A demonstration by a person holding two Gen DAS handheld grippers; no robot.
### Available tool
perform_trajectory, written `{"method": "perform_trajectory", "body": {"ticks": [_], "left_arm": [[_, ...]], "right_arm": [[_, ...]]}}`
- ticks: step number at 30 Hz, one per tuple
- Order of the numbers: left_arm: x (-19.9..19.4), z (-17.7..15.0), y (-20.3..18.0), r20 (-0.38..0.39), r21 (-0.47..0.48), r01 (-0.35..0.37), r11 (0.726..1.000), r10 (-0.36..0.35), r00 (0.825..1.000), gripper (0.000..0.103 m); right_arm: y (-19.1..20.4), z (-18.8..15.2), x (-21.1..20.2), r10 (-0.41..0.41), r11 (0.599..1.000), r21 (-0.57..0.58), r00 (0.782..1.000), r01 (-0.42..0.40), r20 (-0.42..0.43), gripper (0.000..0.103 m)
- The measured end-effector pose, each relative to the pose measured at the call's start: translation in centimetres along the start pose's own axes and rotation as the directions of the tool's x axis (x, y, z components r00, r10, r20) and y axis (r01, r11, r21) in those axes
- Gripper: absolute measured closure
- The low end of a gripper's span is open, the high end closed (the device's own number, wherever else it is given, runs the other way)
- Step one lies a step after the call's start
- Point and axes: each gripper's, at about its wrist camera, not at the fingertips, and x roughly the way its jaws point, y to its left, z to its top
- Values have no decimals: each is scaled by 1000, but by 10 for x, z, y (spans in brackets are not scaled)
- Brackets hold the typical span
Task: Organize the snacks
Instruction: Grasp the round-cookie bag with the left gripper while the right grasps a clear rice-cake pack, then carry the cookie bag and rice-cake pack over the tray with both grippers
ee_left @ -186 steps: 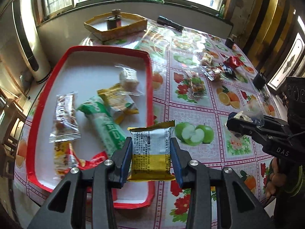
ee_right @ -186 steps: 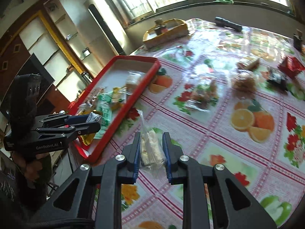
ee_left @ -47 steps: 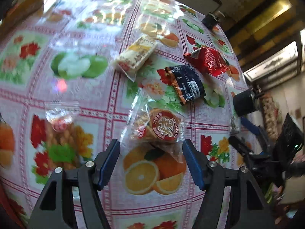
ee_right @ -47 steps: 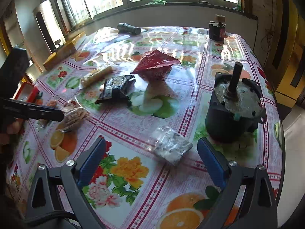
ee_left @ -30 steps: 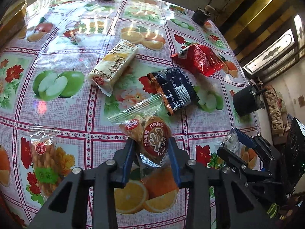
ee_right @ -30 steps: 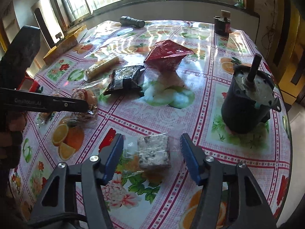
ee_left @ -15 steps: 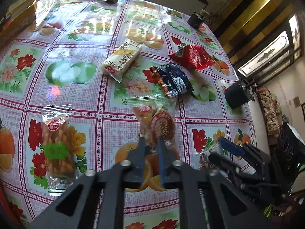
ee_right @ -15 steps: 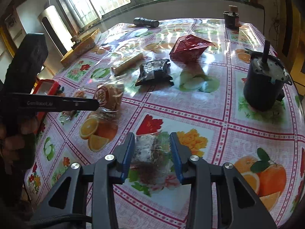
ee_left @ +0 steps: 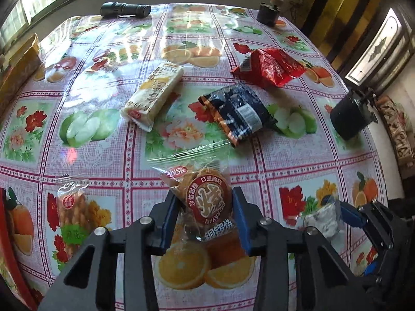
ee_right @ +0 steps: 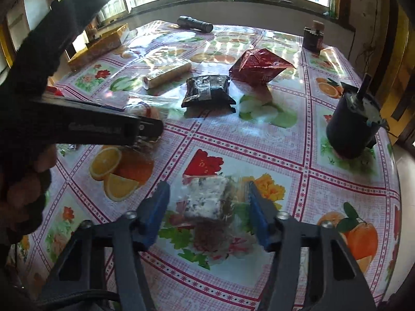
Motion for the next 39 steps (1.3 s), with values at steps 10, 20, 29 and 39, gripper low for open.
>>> {"method": "perform_trajectory", "body": {"ticks": [10,20,29,39], "left_arm": [[-39,-48,37,40,-59,-13,998,15,999,65],[-78,-93,56,78,-86,0,996,7,997,65],[-95,-118,74,67,-119,16,993,-8,998,65],[-96,-126,81,51,-169,14,985,-6,999,65]], "right_arm": [[2,-13,-24,76,995,66,996,-79,49,74],[32,-28,-33,157,987,29,986,-159,59,67],[85,-29,-54,207,747,-645,978,-162,-5,33],[78,-11,1,180,679,-643,930,-353,-321,59]]}}
